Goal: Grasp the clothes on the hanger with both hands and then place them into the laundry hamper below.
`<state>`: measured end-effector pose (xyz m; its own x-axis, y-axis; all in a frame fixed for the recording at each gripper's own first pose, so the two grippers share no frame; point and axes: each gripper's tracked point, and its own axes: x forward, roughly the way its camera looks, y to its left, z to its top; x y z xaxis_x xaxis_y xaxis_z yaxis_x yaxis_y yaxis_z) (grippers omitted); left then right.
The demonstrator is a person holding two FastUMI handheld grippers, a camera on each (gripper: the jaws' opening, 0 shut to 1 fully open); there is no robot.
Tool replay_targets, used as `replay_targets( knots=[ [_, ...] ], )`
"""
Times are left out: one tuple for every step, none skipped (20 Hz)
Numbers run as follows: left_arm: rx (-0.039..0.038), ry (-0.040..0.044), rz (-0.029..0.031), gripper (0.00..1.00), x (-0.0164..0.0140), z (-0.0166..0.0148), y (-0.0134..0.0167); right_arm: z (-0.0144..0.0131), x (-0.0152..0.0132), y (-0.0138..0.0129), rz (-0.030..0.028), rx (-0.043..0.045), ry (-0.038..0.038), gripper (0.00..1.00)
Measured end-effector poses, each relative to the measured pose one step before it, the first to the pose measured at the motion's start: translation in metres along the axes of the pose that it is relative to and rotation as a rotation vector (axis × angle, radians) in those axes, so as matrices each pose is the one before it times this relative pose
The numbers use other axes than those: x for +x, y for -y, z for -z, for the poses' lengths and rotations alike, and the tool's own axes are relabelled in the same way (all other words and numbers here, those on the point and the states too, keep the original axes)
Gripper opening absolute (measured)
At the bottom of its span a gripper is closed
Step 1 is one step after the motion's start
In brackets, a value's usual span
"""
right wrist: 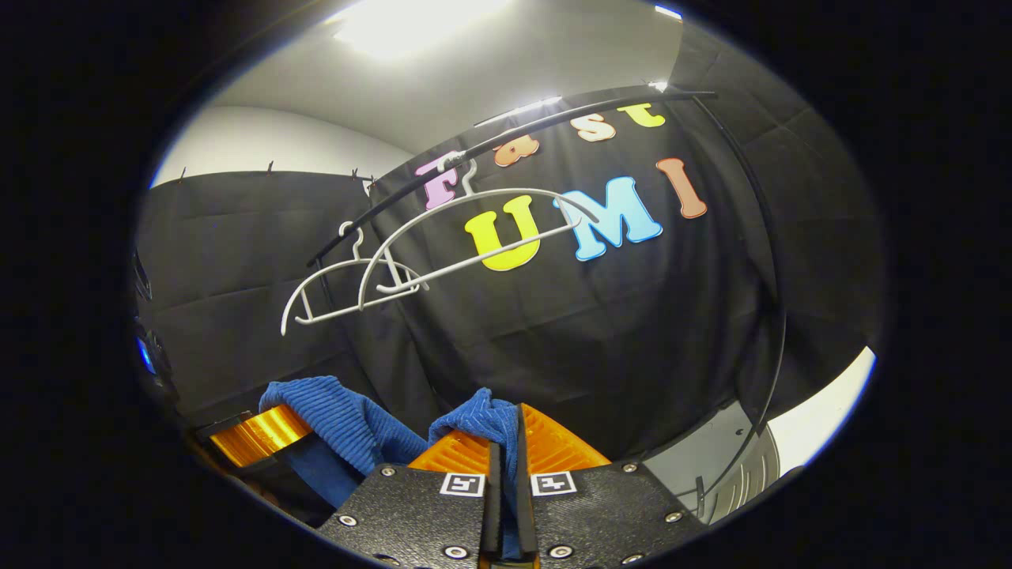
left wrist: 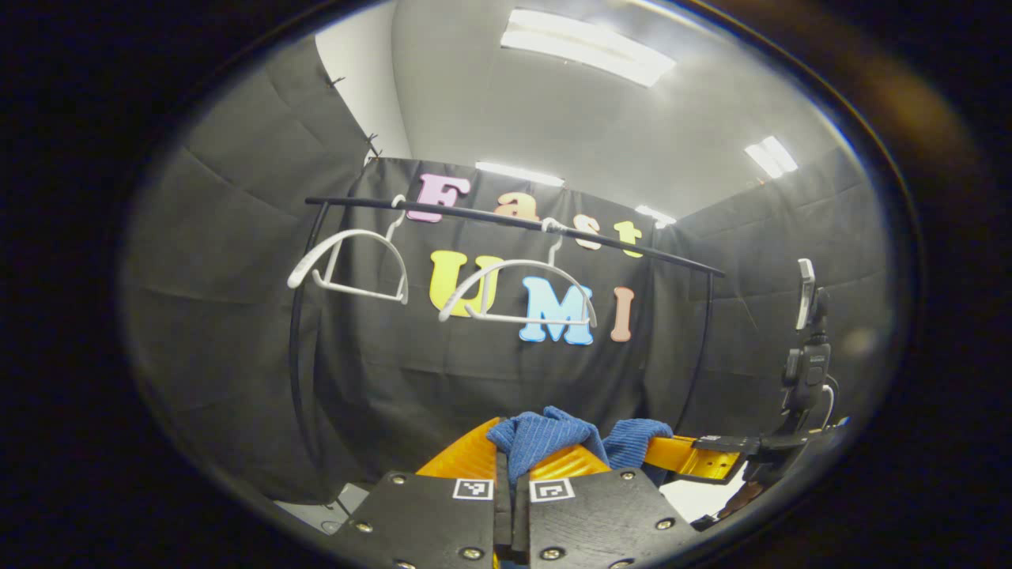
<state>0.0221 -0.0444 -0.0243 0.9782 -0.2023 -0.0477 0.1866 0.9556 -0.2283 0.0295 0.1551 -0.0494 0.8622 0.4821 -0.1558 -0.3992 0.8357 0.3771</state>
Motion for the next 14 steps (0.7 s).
replay_targets(
  knots=[
    [-0.00058, -0.01614, -0.00533, 0.02, -0.00079, 0.00959, -0.00162, 0.00931, -0.00027, 0.00255, 0.00272, 0.00070, -0.01928, 0.07],
    [-0.00462, -0.01758, -0.00360, 0.02, -0.00020, 0.01082, -0.00103, 0.01061, -0.00111, 0.00193, 0.00420, -0.00003, -0.02063, 0.07],
    [-0.00712, -0.01870, -0.00693, 0.02, -0.00166, 0.01185, -0.00234, 0.01157, -0.00216, 0.00324, 0.00668, -0.00212, -0.02064, 0.07],
    [-0.00707, -0.01860, -0.00855, 0.02, 0.00014, 0.01186, -0.00394, 0.01189, -0.00249, 0.00118, 0.00730, -0.00479, -0.01888, 0.05],
    [-0.00468, -0.01862, -0.00618, 0.01, 0.00122, 0.01152, -0.00365, 0.00953, -0.00119, 0.00355, 0.00740, -0.00862, -0.01895, 0.07],
    [0.00279, -0.01929, -0.00594, 0.02, 0.00085, 0.01240, -0.00353, 0.01072, -0.00153, 0.00554, 0.00904, -0.01374, -0.01931, 0.07],
    [0.00873, -0.02372, -0.00724, 0.01, 0.00108, 0.01307, -0.00352, 0.01033, -0.00066, 0.00536, 0.01159, -0.01645, -0.01954, 0.07],
    [0.00965, -0.02464, -0.00751, 0.01, 0.00253, 0.01320, -0.00347, 0.01116, 0.00050, 0.00357, 0.01016, -0.01413, -0.01993, 0.07],
    [0.00520, -0.02278, -0.00518, 0.01, 0.00433, 0.01073, -0.00342, 0.00987, 0.00163, 0.00424, 0.01065, -0.01268, -0.01958, 0.07],
    [0.00192, -0.02207, -0.00435, 0.02, 0.00347, 0.00926, -0.00110, 0.00933, 0.00182, 0.00461, 0.01129, -0.00889, -0.01829, 0.07],
    [-0.00072, -0.02129, -0.00231, 0.01, 0.00256, 0.00875, 0.00122, 0.00965, 0.00261, 0.00418, 0.00754, -0.00806, -0.02085, 0.07],
    [0.00316, -0.02090, -0.00510, 0.02, 0.00502, 0.00936, -0.00120, 0.00860, 0.00250, 0.00341, 0.00681, -0.00552, -0.01919, 0.07],
    [0.00518, -0.02062, -0.00495, 0.02, 0.00337, 0.01383, 0.00162, 0.00767, 0.00248, 0.00389, 0.00677, -0.00578, -0.01742, 0.07],
    [0.00756, -0.01851, -0.00492, 0.02, 0.00351, 0.00983, -0.00072, 0.00822, 0.00207, 0.00188, 0.00994, -0.00780, -0.01717, 0.07]
  ],
)
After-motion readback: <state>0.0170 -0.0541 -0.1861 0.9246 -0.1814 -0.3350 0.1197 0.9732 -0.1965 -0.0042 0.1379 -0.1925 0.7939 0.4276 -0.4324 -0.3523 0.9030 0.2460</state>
